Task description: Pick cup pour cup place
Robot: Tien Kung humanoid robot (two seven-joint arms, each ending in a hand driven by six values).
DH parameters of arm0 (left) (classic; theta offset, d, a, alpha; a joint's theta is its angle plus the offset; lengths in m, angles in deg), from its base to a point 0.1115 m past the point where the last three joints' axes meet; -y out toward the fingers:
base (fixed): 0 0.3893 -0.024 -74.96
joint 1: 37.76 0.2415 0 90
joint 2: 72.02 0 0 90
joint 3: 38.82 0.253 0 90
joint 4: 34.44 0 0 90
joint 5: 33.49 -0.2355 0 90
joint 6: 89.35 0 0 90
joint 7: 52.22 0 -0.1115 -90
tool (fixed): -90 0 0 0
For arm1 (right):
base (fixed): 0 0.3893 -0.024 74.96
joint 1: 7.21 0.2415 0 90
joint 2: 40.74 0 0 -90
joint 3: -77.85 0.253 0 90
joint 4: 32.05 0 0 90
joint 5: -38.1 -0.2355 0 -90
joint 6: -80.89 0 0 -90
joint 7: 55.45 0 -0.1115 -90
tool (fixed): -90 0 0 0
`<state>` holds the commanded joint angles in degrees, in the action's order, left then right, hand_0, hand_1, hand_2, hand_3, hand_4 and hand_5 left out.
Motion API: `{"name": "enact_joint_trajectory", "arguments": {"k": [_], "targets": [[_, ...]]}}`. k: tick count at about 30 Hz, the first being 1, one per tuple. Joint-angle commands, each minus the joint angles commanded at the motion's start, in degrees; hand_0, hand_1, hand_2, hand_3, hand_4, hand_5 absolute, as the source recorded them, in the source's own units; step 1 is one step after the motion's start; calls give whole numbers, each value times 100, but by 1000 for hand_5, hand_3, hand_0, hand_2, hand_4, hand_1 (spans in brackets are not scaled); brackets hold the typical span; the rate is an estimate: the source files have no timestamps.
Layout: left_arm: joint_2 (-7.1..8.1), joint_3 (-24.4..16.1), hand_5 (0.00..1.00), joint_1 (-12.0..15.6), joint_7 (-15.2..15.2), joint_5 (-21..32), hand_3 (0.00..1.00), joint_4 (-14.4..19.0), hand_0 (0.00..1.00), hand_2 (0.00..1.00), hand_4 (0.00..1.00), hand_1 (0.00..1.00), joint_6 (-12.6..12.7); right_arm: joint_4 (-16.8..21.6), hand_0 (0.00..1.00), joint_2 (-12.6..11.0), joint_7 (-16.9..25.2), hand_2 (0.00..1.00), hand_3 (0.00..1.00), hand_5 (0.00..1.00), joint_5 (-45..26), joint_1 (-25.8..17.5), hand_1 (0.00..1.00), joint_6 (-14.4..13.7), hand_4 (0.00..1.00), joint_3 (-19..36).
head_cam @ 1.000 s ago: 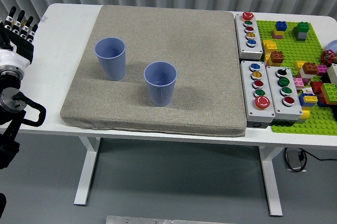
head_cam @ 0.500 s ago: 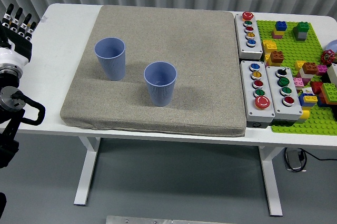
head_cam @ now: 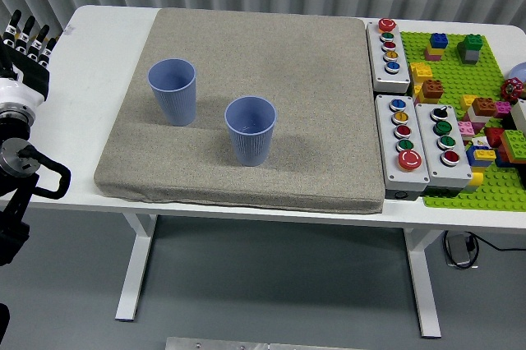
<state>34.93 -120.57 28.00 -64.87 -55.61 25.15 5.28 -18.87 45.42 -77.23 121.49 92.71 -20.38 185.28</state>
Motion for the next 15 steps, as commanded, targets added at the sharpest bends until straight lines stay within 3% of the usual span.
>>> {"name": "enact_joint_trajectory", "arguments": {"k": [10,15], "targets": [[-40,-41,998,31,16,-570,955,26,920,925,880,892,169,-7,694,-6,14,611,612,318,-18,-8,667,14,2,6],[-29,-58,998,22,23,-577,955,20,920,925,880,892,160,-9,694,-7,16,611,612,318,-37,4,667,15,2,0]]}}
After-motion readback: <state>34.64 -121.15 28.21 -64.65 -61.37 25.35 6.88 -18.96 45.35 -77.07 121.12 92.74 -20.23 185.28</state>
